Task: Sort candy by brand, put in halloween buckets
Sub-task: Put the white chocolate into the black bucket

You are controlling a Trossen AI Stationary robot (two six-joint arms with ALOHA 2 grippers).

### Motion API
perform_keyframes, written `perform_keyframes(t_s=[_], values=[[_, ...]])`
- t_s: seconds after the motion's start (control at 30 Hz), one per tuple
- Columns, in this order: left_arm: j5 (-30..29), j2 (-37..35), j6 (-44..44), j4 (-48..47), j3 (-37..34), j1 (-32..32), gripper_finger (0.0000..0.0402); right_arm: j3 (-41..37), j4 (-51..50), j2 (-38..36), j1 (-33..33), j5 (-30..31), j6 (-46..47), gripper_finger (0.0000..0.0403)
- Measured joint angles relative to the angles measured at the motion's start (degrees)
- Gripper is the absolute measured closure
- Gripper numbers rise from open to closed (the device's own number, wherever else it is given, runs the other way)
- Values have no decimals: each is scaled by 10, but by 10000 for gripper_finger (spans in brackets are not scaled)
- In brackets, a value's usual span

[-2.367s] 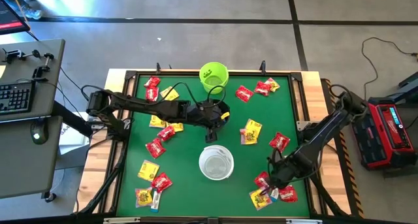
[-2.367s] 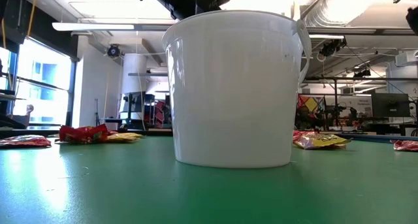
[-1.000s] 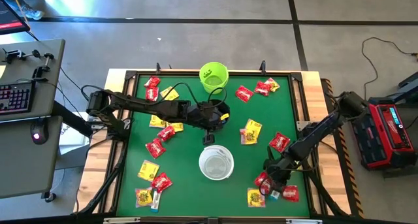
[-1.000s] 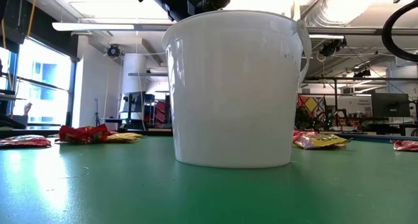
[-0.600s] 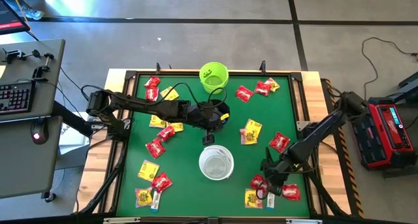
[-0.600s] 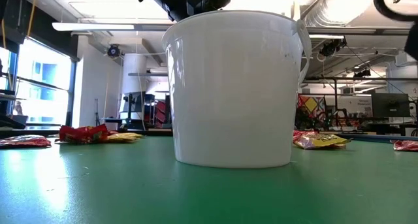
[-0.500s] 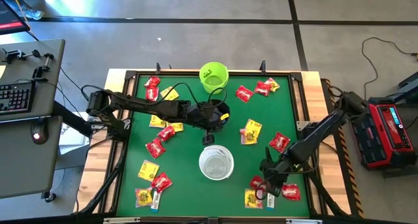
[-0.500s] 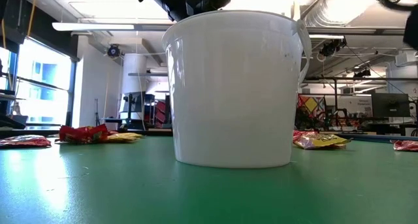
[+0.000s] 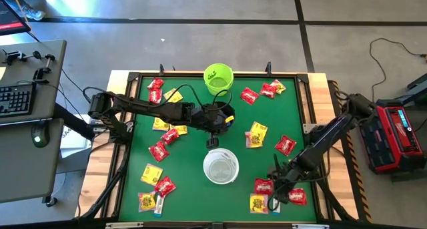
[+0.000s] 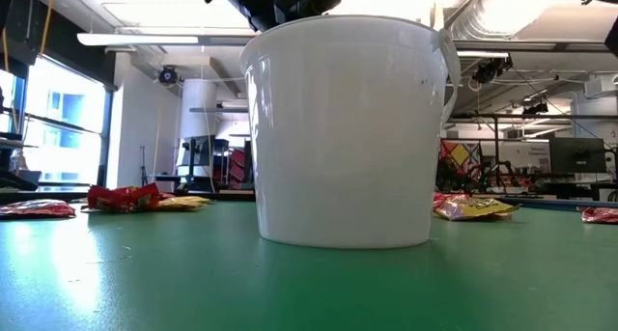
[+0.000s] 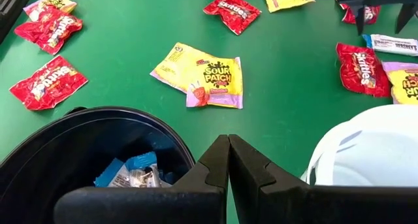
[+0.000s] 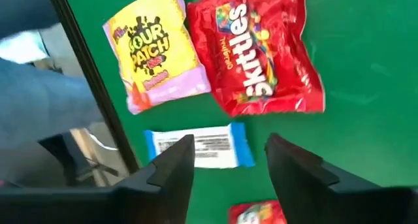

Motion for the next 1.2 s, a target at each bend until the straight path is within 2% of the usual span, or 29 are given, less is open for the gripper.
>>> perform_keyframes(t_s=[0.13, 0.33, 0.47, 0.67, 0.87, 1.2], values=[[0, 0, 0, 0, 0, 0, 401, -23, 45, 0, 0, -7, -38, 220], [0, 0, -7, 0, 0, 0, 401, -52, 71, 0, 0, -31, -43, 219], [0, 0, -8, 0, 0, 0, 401, -85, 143, 0, 0, -57, -39, 220], [0, 0, -13, -2, 0, 0, 401, -115, 201, 0, -2, -58, -28, 240], [0, 0, -18, -8, 0, 0, 401, -135, 225, 0, -2, -64, -28, 265], [-3, 0, -18, -11, 0, 0, 401, -158, 261, -1, -2, -66, -32, 283]])
